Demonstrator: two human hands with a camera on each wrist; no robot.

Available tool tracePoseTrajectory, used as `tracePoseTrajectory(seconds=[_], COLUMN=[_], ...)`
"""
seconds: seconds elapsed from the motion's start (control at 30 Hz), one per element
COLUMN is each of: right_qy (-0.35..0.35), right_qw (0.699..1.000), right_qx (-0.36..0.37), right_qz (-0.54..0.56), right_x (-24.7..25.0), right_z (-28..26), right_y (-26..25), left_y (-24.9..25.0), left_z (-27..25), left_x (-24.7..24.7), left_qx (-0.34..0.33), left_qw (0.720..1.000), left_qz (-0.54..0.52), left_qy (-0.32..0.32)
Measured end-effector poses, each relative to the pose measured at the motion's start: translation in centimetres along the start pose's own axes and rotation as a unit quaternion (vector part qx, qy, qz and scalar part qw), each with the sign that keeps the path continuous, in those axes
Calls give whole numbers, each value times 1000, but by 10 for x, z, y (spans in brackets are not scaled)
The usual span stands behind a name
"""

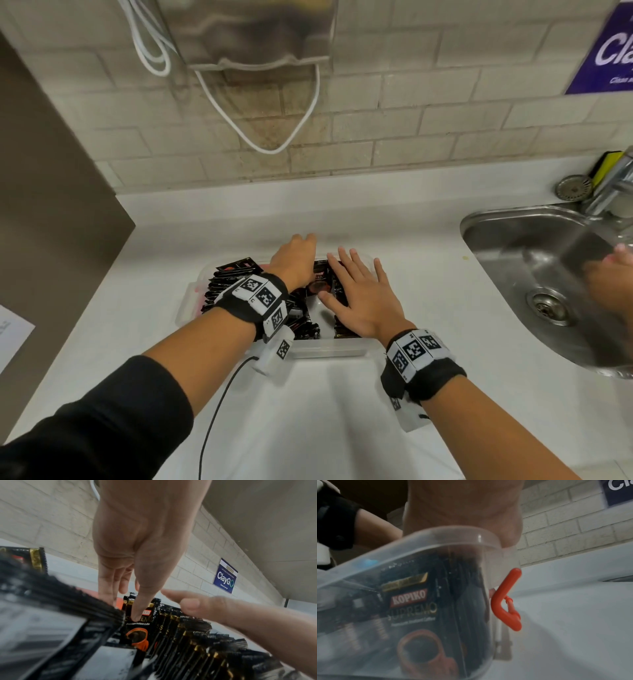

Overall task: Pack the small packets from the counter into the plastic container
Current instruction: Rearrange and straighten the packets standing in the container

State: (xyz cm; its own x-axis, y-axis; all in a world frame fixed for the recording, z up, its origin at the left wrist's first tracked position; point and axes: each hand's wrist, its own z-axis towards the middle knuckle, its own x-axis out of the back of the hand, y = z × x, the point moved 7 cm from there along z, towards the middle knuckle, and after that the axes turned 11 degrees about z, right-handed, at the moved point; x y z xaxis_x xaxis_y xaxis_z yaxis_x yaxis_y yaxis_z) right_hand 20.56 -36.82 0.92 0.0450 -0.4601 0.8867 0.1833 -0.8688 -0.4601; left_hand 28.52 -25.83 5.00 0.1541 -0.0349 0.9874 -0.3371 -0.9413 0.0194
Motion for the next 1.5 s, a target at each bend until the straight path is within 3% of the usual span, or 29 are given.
tracePoseTrajectory(seconds=[0.27, 0.47, 0.57, 0.63, 0.7, 0.93, 1.2, 1.5], right_qy=[-40, -50, -51, -48, -45, -42, -22, -20], right_qw=[999, 998, 997, 997, 998, 998, 999, 999], right_qx=[33, 26, 25, 28, 31, 36, 44, 41], right_qz=[-10, -41, -43, -43, -40, -42, -15, -12], right_x=[0, -5, -5, -5, -4, -2, 2, 2], right_z=[-3, -3, -3, -4, -4, -5, -6, -5], right_y=[-6, -5, -4, -5, -5, -7, -8, -7], left_y=[11, -12, -19, -22, -27, -31, -38, -34], left_z=[4, -3, -11, -21, -29, -30, -31, -31], left_x=[3, 15, 15, 10, 5, -1, -21, -25], left_qx=[-22, -9, -68, -104, -121, -142, -117, -129], left_qw=[1000, 1000, 994, 980, 969, 965, 932, 916], left_qz=[7, -23, -32, -5, 40, 97, 96, 183], left_qy=[-7, 6, -84, -169, -213, -197, -329, -333])
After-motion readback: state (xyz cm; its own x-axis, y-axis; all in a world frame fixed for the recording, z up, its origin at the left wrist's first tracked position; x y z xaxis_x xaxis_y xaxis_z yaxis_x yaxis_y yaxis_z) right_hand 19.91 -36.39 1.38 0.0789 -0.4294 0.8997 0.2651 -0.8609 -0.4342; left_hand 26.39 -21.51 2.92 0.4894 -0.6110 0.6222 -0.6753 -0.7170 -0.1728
